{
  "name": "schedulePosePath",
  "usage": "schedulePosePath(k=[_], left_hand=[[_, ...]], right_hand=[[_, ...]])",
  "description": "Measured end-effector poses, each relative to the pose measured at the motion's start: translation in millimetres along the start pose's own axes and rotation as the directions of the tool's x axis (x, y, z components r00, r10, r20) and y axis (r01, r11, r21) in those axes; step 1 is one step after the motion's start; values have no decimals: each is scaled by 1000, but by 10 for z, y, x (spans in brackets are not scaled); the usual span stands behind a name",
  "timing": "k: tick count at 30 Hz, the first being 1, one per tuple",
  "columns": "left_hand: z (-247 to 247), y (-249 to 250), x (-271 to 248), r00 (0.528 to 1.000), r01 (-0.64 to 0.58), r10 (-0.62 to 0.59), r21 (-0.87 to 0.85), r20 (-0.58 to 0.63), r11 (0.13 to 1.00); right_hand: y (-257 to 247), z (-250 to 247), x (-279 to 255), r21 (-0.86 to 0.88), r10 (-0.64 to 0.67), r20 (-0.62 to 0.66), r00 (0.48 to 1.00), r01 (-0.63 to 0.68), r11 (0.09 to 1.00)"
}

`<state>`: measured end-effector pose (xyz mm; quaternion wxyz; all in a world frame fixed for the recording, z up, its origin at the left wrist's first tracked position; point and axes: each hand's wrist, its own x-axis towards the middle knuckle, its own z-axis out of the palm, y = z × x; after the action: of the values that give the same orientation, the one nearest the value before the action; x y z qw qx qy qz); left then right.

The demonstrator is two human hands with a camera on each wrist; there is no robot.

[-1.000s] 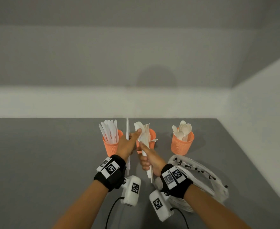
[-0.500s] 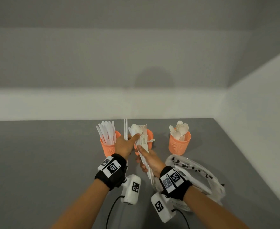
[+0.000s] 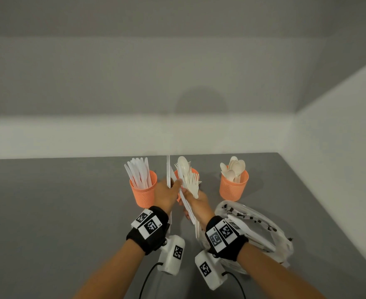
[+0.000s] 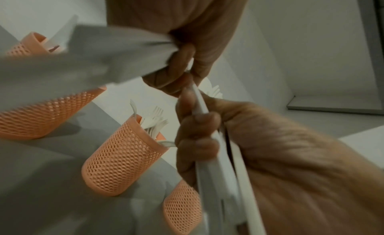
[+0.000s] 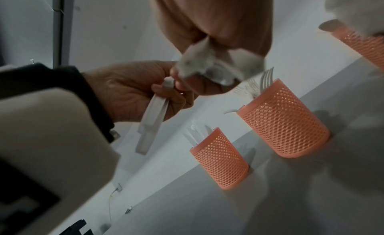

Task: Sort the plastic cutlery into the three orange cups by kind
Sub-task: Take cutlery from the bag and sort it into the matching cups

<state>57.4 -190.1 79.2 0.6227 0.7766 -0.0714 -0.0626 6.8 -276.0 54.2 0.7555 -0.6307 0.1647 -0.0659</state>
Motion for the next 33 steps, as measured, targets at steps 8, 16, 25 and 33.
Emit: schedulePosePath(k=[8, 16, 25, 33], left_hand=[[-66, -35, 99, 980, -13, -1, -71, -197, 997], [-197, 64, 91, 995, -5, -11, -150, -104, 989], [-83, 9, -51, 996, 90, -83, -166, 45, 982], [-170, -124, 140, 989, 144, -149, -160, -20, 977]], right_hand=[[-12, 18, 1, 23, 4, 35, 999, -5, 1000], [28, -30, 12, 105, 58, -4, 998, -58, 993], [0, 69, 12, 13, 4, 56, 998, -4, 1000], [-28, 47, 34, 31, 70, 106, 992, -74, 997]])
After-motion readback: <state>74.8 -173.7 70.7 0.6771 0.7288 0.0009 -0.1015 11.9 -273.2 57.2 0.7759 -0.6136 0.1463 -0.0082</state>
